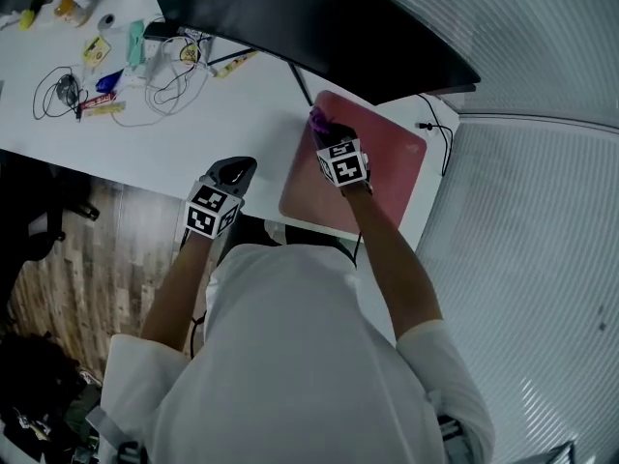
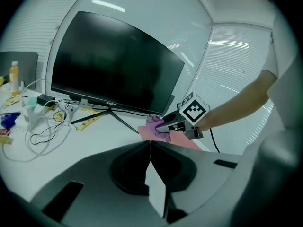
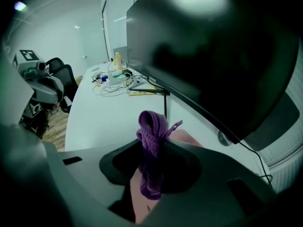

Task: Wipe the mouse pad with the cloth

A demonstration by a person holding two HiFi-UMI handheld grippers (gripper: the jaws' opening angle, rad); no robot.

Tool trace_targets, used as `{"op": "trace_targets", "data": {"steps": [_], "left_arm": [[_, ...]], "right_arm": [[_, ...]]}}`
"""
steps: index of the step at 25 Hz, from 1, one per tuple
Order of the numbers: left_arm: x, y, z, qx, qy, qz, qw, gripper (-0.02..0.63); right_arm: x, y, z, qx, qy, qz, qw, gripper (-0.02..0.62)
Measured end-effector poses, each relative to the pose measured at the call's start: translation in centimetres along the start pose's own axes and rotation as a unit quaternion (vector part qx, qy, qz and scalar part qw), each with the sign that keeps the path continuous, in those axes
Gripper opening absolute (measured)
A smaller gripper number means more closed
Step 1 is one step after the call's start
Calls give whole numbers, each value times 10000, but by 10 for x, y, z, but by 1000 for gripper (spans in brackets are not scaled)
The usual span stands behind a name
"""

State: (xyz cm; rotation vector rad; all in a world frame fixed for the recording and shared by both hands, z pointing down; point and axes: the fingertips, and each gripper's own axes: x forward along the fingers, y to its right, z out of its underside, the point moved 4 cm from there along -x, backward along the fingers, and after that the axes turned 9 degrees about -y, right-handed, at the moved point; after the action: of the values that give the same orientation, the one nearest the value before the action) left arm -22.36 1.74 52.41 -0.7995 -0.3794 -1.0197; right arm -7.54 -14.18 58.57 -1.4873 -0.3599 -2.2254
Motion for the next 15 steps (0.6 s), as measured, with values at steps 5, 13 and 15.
{"op": "trace_targets", "data": {"steps": [5,13,15], "left_arm": [[12,11,-16,157,-20,297,9994,18],[26,42,-33,302,-2,428,9986,18],[25,53,-34,366,27,407,9985,18]], "right_arm": [[-34,7,11,268,221,199,9992,122],[-94,25,52,919,661,445,9926,123],[-108,26,66,1104,758,442,9900,123]]}}
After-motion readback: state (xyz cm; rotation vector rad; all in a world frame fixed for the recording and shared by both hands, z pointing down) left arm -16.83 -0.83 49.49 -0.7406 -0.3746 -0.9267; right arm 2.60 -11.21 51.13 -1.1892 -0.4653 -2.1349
